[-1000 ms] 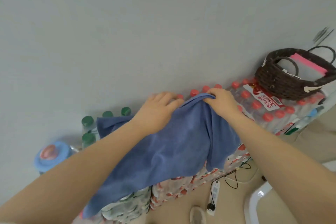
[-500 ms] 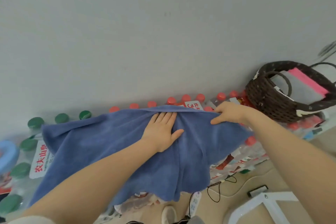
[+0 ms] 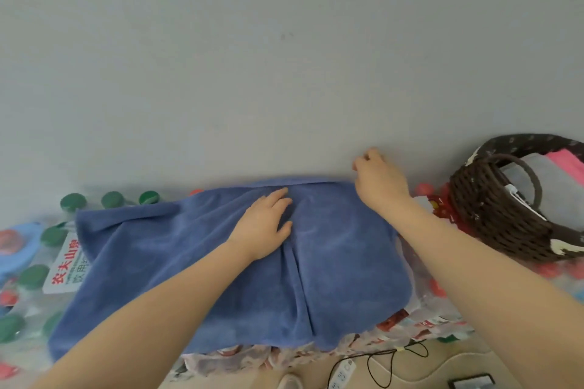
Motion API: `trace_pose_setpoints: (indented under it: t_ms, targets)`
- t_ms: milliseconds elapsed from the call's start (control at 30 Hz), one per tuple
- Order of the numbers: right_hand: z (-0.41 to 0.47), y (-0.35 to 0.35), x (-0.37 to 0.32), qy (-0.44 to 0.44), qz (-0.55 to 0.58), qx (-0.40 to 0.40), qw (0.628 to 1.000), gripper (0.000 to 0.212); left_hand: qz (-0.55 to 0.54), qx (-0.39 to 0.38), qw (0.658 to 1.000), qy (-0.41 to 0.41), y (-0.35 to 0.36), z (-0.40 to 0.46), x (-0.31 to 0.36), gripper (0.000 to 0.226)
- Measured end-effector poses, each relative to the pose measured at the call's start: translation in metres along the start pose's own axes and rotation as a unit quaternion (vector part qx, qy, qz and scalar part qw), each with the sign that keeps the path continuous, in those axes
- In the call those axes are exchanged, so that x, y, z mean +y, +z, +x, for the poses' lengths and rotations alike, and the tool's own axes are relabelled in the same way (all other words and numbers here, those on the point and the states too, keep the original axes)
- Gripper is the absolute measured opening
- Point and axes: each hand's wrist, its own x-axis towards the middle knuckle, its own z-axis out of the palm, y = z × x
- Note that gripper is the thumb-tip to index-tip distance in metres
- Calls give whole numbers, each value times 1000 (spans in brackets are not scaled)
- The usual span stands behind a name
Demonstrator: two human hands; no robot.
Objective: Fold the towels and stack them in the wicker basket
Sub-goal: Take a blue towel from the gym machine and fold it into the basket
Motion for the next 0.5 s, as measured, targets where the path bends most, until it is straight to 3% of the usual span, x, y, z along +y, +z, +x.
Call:
trace_pose_setpoints:
  t_ms: [100, 233, 500]
  targets:
    - [-6, 1, -52, -121, 98, 4, 988, 19, -55, 118, 991, 3, -20, -6, -9, 41]
    - [-16, -2, -121, -222, 188, -40, 956, 19, -34, 177, 980, -89, -49, -28, -49, 36]
    - [-14, 8, -213, -252, 251, -98, 930, 26, 43, 138, 946, -290, -98, -100, -164, 40]
